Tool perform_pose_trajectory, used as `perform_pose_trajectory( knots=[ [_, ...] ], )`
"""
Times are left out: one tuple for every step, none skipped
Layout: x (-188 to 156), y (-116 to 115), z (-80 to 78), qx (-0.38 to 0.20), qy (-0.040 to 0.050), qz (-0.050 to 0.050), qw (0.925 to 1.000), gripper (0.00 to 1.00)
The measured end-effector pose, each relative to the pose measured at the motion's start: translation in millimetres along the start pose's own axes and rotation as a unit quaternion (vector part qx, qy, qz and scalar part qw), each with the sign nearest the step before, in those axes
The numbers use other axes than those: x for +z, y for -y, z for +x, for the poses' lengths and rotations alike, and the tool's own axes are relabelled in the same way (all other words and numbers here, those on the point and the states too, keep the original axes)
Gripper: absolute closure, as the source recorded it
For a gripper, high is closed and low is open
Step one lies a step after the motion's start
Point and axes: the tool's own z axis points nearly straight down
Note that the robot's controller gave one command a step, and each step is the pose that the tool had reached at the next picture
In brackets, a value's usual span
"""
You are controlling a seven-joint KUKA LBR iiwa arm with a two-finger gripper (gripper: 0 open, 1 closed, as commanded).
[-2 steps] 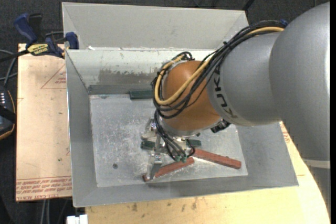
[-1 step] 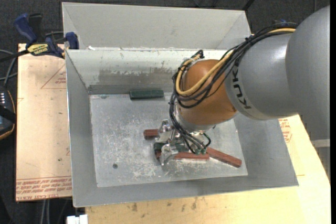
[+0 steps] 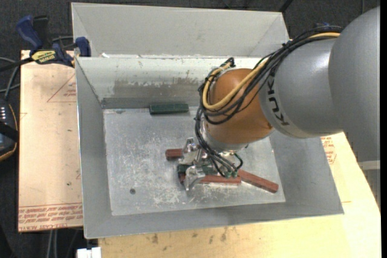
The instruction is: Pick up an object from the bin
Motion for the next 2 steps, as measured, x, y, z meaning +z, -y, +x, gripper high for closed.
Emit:
perform_pose_trajectory(
  knots=[
    [-23.1, 2.1, -10.2, 0.005, -0.0059, 0.004, 1.0, 1.0],
    [-200.4, 7.0, -31.0, -0.011, -0.0046, 0.005, 0.9999, 1.0]
  ],
)
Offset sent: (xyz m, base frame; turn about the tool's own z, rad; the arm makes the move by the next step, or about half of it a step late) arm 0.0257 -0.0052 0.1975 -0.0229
